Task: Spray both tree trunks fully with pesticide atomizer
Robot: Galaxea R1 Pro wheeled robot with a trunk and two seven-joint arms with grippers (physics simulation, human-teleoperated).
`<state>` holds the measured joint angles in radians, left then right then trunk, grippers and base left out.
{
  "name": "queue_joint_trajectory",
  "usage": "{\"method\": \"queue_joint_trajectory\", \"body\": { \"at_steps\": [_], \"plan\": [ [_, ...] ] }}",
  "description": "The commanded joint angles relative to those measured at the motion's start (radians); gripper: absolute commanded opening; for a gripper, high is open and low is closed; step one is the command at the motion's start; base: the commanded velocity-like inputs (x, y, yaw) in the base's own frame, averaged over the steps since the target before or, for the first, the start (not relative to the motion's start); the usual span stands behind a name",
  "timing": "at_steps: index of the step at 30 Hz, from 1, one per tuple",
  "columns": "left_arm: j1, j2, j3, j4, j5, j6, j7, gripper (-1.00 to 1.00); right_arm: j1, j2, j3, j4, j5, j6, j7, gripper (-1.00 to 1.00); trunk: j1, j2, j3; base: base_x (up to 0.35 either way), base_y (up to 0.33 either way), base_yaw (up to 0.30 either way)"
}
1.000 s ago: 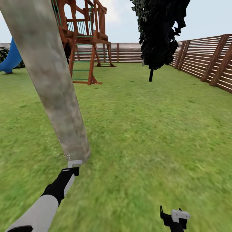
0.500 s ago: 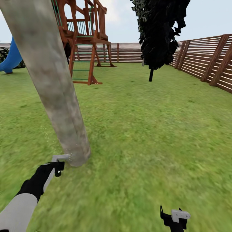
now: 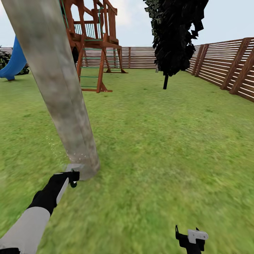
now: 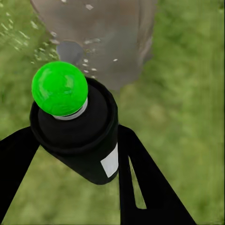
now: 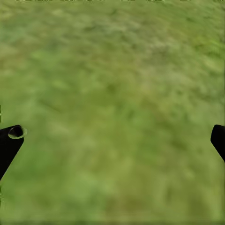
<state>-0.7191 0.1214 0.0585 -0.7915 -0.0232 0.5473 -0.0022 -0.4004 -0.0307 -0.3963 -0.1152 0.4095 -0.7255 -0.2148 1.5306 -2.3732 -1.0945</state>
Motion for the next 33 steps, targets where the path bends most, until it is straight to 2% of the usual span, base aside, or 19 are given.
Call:
{"method": "queue_joint_trajectory", "body": {
  "at_steps": [1, 4, 5, 6, 8, 9, 11, 14, 15, 18, 19, 20, 21, 22, 24, 26, 27, 33],
  "plan": [
    [-0.002, -0.007, -0.008, -0.014, -0.01, 0.003, 0.001, -1.0, 0.0, 0.0, 0.0, 0.0, 0.0, 0.0, 0.0, 1.0, 0.0, 0.0, 0.0, 0.0, 0.0, 0.217],
    [-0.003, 0.001, -0.007, -0.066, -0.005, 0.014, -0.001, -1.0, 0.0, 0.0, 0.0, 0.0, 0.0, 0.0, 0.0, 1.0, 0.0, 0.0, 0.0, 0.0, 0.0, 0.259],
    [-0.003, 0.013, -0.004, -0.09, -0.006, 0.017, -0.001, -1.0, 0.0, 0.0, 0.0, 0.0, 0.0, 0.0, 0.0, 1.0, 0.0, 0.0, 0.0, 0.0, 0.0, 0.158],
    [-0.003, 0.023, -0.004, -0.097, -0.006, 0.019, -0.001, -1.0, 0.0, 0.0, 0.0, 0.0, 0.0, 0.0, 0.0, 1.0, 0.0, 0.0, 0.0, 0.0, 0.0, 0.065],
    [0.002, 0.024, -0.008, -0.101, -0.006, 0.033, -0.001, -1.0, 0.0, 0.0, 0.0, 0.0, 0.0, 0.0, 0.0, 1.0, 0.0, 0.0, 0.0, -0.132, 0.0, 0.02],
    [0.004, 0.017, -0.011, -0.102, -0.006, 0.036, -0.001, -1.0, 0.0, 0.0, 0.0, 0.0, 0.0, 0.0, 0.0, 1.0, 0.0, 0.0, 0.0, -0.288, 0.0, 0.006],
    [-0.002, -0.016, -0.014, -0.112, -0.005, 0.039, -0.001, -1.0, 0.0, 0.0, 0.0, 0.0, 0.0, 0.0, 0.0, 1.0, 0.0, 0.0, 0.0, -0.224, 0.0, 0.001],
    [-0.004, -0.032, -0.014, -0.161, -0.006, 0.051, 0.0, -1.0, 0.0, 0.0, 0.0, 0.0, 0.0, 0.0, 0.0, 1.0, 0.0, 0.0, 0.0, -0.043, 0.0, 0.0],
    [-0.011, -0.027, -0.011, -0.21, -0.005, 0.119, -0.001, -1.0, 0.0, 0.0, 0.0, 0.0, 0.0, 0.0, 0.0, 1.0, 0.0, 0.0, 0.0, -0.004, 0.0, 0.0],
    [-0.055, -0.013, -0.005, -0.233, -0.009, 0.154, -0.001, -1.0, 0.0, 0.0, -0.001, 0.0, 0.0, 0.0, 0.0, 1.0, 0.0, 0.0, 0.0, -0.001, 0.0, 0.0],
    [-0.059, 0.007, -0.004, -0.232, -0.009, 0.157, -0.001, -1.0, 0.0, 0.0, -0.001, 0.0, 0.0, 0.0, 0.0, 1.0, 0.0, 0.0, 0.0, 0.0, 0.0, 0.0],
    [-0.057, 0.044, -0.002, -0.228, -0.005, 0.158, -0.001, -1.0, 0.0, 0.0, -0.001, 0.0, 0.0, 0.0, 0.0, 1.0, 0.0, 0.0, 0.0, 0.0, 0.0, 0.0],
    [-0.052, 0.057, -0.003, -0.225, -0.004, 0.156, -0.001, -1.0, 0.0, 0.0, -0.001, 0.0, 0.0, 0.0, 0.0, 1.0, 0.0, 0.0, 0.0, 0.0, 0.0, 0.0],
    [-0.051, 0.058, -0.006, -0.223, -0.004, 0.155, -0.001, -1.0, 0.0, 0.0, -0.001, 0.0, 0.0, 0.0, 0.0, 1.0, 0.0, 0.0, 0.0, 0.0, 0.0, 0.0],
    [-0.05, 0.053, -0.01, -0.222, -0.004, 0.155, 0.0, -1.0, 0.0, 0.0, 0.0, 0.0, 0.0, 0.0, 0.0, 1.0, 0.0, 0.0, 0.0, 0.0, 0.0, 0.095],
    [-0.049, 0.018, -0.013, -0.222, -0.009, 0.155, 0.003, -1.0, 0.0, 0.0, 0.0, 0.0, 0.0, 0.0, 0.0, 1.0, 0.0, 0.0, 0.0, 0.0, 0.0, 0.248],
    [-0.049, 0.012, -0.015, -0.222, -0.01, 0.156, 0.003, -1.0, 0.0, 0.0, 0.0, 0.0, 0.0, 0.0, 0.0, 1.0, 0.0, 0.0, 0.0, 0.0, 0.0, 0.161],
    [-0.049, 0.008, -0.015, -0.236, -0.008, 0.155, 0.004, -1.0, 0.0, -0.002, -0.001, -0.001, 0.0, 0.0, 0.0, 1.0, 0.0, 0.0, 0.0, 0.169, -0.153, 0.016]
  ]
}}
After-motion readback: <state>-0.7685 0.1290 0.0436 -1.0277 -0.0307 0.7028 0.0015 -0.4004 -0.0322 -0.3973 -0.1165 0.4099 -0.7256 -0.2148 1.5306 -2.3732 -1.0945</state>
